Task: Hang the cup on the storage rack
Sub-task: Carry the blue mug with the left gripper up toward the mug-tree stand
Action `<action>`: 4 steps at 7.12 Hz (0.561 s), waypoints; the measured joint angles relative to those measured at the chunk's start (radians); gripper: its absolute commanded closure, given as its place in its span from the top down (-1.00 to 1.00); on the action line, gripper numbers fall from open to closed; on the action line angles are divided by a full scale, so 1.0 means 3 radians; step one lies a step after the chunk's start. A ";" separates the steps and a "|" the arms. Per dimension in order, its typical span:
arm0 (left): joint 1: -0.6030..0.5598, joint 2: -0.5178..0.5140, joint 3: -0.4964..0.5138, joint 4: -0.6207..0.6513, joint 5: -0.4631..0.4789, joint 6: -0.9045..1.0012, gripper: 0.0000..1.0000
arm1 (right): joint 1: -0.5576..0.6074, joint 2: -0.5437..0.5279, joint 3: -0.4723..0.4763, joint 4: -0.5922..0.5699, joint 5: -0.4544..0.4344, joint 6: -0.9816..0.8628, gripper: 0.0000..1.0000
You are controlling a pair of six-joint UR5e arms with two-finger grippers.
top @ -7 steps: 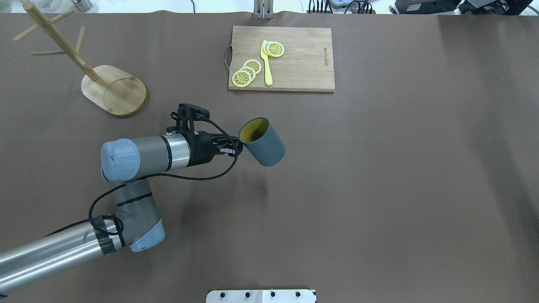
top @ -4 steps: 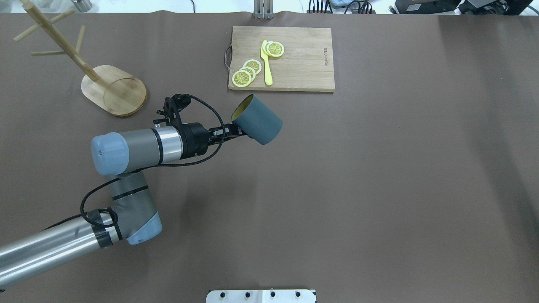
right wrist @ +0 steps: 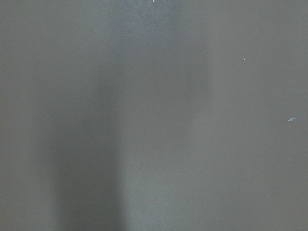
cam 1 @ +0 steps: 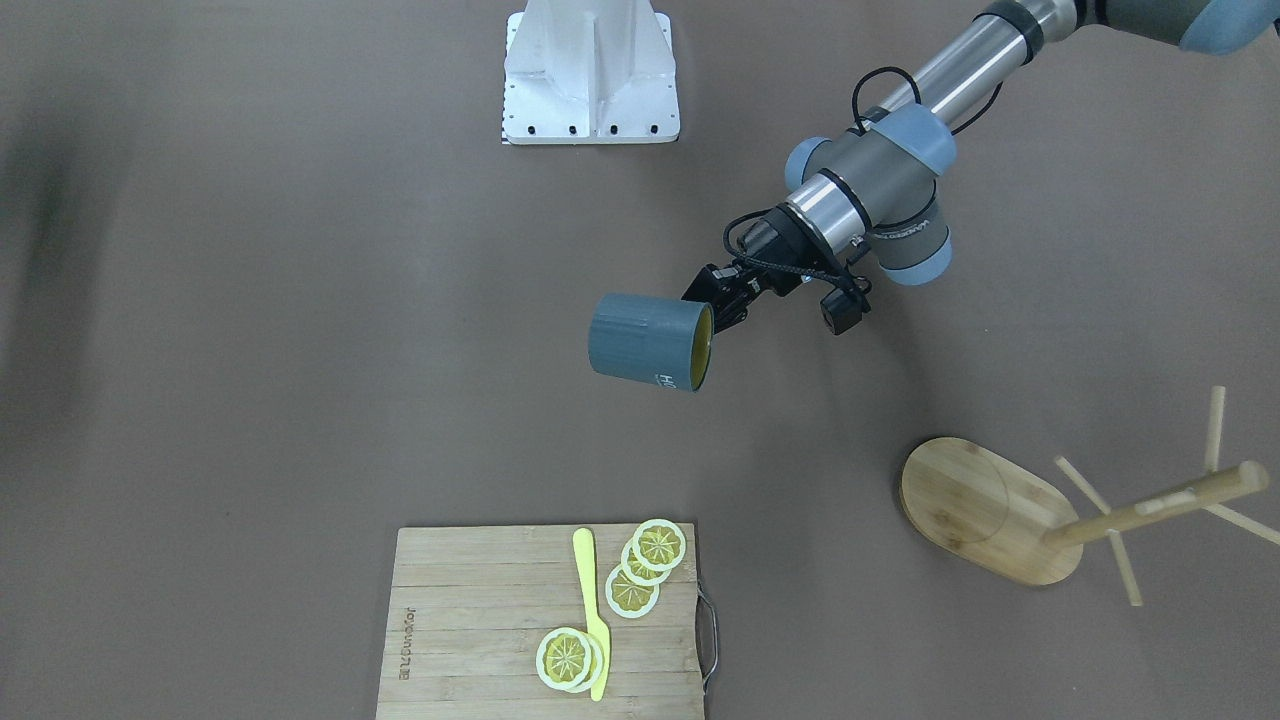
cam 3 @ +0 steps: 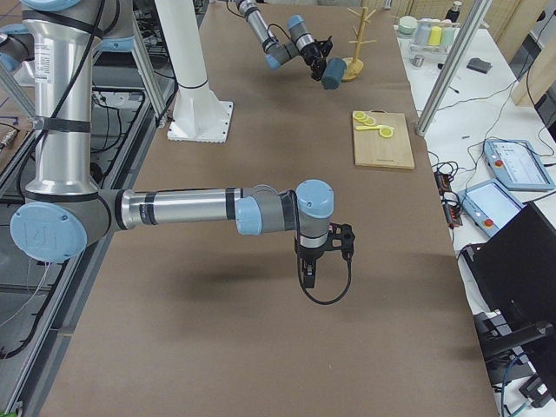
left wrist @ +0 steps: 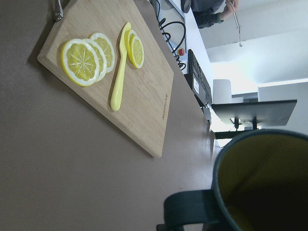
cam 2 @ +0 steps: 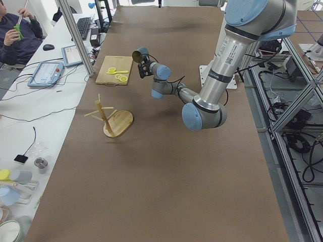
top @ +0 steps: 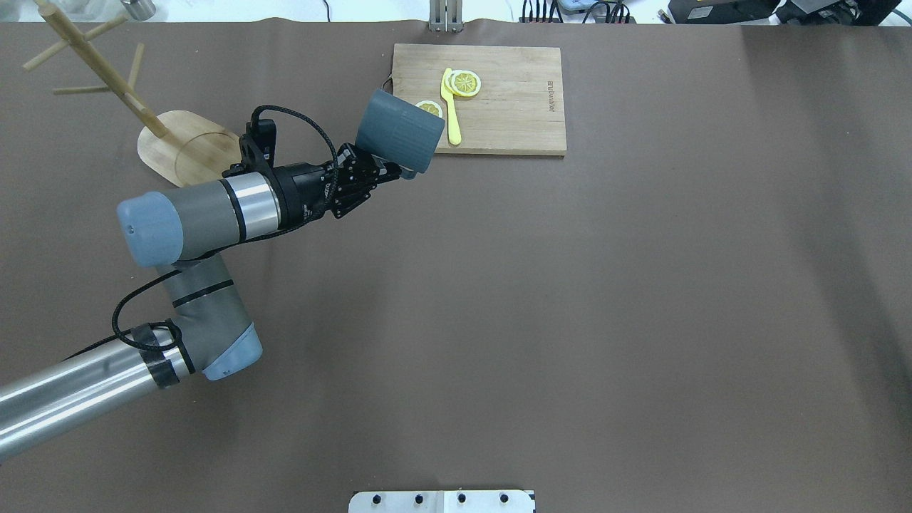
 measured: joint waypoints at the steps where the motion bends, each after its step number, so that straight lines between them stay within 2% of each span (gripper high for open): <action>1: -0.0065 -0.0004 -0.0001 -0.0056 0.0102 -0.0383 -1.00 | -0.0001 0.0002 0.0001 0.0000 0.0000 0.0000 1.00; 4: -0.0429 0.0043 0.0008 -0.0188 0.0238 -0.1786 -1.00 | -0.0002 -0.0001 0.0000 0.0000 -0.0004 -0.0004 1.00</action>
